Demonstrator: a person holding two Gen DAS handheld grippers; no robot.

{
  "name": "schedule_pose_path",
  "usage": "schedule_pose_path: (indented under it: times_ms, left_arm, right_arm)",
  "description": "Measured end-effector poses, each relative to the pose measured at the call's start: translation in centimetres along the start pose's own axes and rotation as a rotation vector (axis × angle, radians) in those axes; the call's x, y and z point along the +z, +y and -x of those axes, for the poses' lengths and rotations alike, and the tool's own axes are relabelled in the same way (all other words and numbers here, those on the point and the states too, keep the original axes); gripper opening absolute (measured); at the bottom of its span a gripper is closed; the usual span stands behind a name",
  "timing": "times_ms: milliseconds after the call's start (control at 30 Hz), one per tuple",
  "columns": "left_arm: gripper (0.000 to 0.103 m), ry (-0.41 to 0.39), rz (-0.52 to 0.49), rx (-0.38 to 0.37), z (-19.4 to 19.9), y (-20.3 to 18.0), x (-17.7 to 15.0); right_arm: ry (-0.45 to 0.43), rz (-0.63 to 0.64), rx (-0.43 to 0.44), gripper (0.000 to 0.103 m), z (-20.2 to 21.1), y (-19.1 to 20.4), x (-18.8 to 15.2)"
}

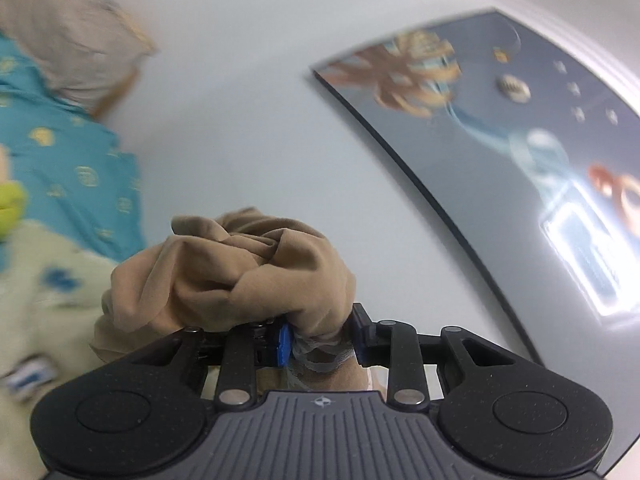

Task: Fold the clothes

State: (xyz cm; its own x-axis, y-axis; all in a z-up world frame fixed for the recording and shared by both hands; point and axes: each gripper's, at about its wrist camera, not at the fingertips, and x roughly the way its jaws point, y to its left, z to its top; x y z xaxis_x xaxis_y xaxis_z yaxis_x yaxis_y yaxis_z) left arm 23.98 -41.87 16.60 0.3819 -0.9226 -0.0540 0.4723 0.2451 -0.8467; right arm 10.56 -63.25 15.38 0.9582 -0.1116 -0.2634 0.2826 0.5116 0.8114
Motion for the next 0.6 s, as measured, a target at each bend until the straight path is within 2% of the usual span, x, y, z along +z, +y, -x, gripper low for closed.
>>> schedule_pose_path:
  times_ms: [67,167,267,367,467,600]
  left_arm:
    - [0.031,0.019,-0.007,-0.005,-4.0,0.0,-1.2]
    - [0.031,0.062,-0.008,-0.003,-8.1,1.5,-3.7]
    - [0.031,0.121,-0.007,0.007,-10.3,4.2,-6.8]
    - [0.031,0.202,-0.051,0.067,-10.4,6.7,-10.0]
    - [0.033,0.260,-0.119,0.088,-9.2,8.0,-12.3]
    - [0.039,0.305,-0.209,0.135,-7.4,8.9,-14.8]
  right_arm:
    - [-0.056,0.048,-0.049,0.031,0.0,-0.4,2.2]
    - [-0.113,0.149,-0.091,0.031,-0.4,-2.4,3.3]
    - [-0.102,0.183,-0.141,0.031,-1.1,-6.1,2.6]
    - [-0.029,0.213,-0.221,0.031,-1.5,-9.0,0.6]
    - [0.041,0.255,-0.270,0.031,-0.8,-10.7,-2.3]
    - [0.055,0.323,-0.300,0.031,0.1,-11.0,-5.1]
